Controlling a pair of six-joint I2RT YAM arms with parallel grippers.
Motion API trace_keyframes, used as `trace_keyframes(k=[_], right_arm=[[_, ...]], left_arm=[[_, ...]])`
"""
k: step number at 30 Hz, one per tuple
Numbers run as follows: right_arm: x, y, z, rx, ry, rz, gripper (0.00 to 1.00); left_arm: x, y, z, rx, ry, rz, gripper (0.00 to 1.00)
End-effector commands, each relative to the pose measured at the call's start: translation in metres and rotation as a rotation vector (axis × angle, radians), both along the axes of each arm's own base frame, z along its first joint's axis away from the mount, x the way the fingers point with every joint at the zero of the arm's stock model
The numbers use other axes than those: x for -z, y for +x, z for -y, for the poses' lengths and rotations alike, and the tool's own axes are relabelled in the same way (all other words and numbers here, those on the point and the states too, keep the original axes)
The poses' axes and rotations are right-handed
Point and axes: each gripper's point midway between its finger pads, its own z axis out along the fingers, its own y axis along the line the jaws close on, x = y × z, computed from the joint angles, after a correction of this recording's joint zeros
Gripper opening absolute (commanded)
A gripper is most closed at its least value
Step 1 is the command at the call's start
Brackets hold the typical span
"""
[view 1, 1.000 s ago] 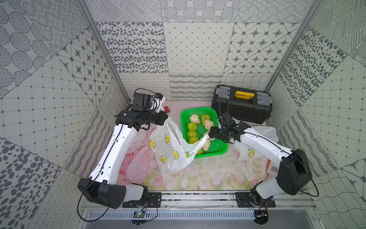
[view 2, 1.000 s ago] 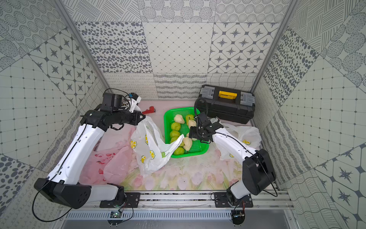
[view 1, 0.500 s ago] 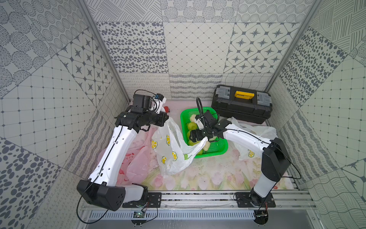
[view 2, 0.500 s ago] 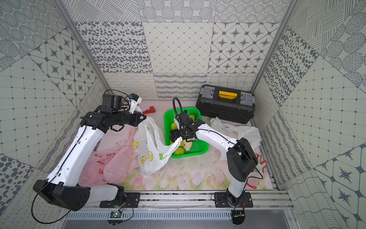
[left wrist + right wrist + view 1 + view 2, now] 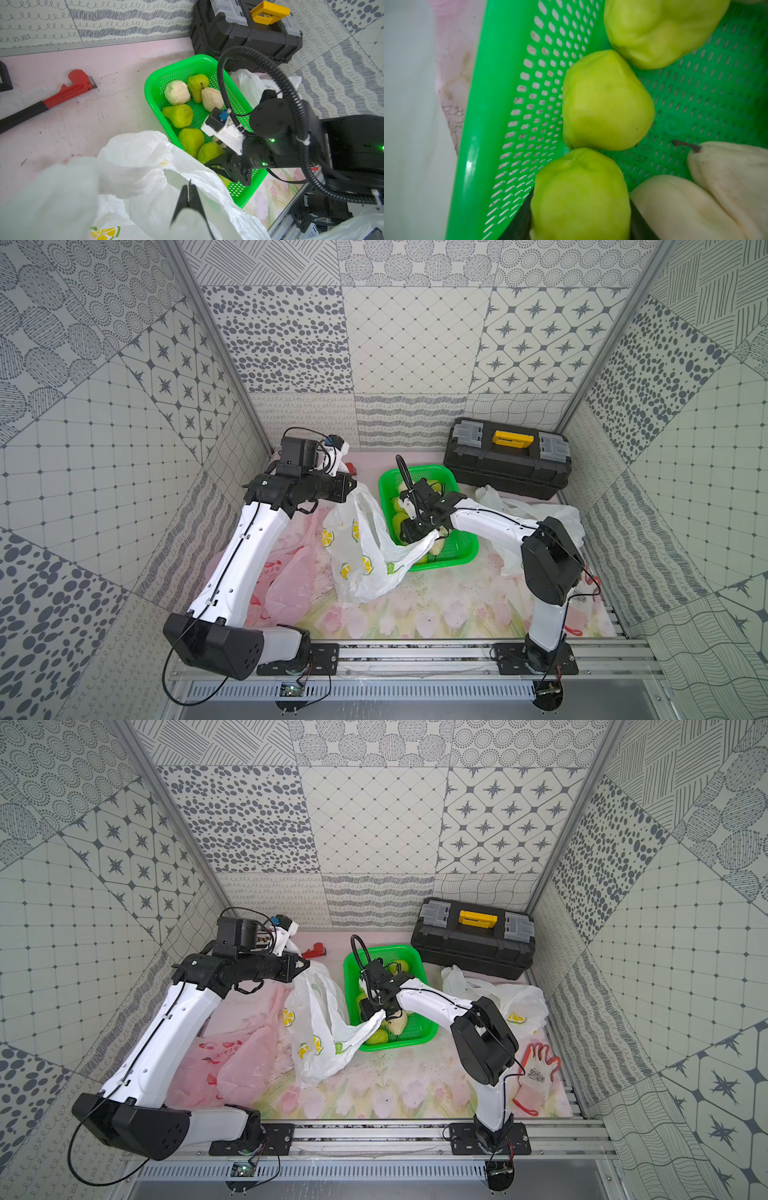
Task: Place the pears into plastic bags & tie knots
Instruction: Pick up the pear from the basket, then place the pear in the plastic bag.
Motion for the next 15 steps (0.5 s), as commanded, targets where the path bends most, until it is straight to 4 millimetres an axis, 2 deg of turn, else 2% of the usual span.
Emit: trace_keyframes(k=[1, 6, 8, 9, 12, 15], right_arm=[[-0.052, 0.018, 0.007, 0.089, 0.174, 0.073, 0.41], [-0.1, 0.026, 0.044, 0.254, 0.417, 0.067, 0.36], [-0.135, 0.022, 0.054, 0.282, 0.516, 0.101, 0.36], [-0.159, 0.018, 0.057, 0.28, 0.562, 0.14, 0.36], [-0.223, -0.005, 0.053, 0.236, 0.718, 0.186, 0.35], [-0.26, -0.03, 0.031, 0.201, 0.869, 0.153, 0.33]], left_arm=[[0.003, 0.003, 0.001, -0.029, -0.02, -0.032, 0.0], [0.015, 0.0, 0.014, 0.005, -0.007, -0.104, 0.0], [0.017, -0.002, 0.025, 0.031, -0.008, -0.113, 0.0], [0.018, -0.003, 0.031, 0.048, -0.004, -0.116, 0.0], [0.015, -0.005, 0.04, 0.07, 0.007, -0.123, 0.0], [0.007, -0.006, 0.043, 0.076, 0.0, -0.116, 0.0]])
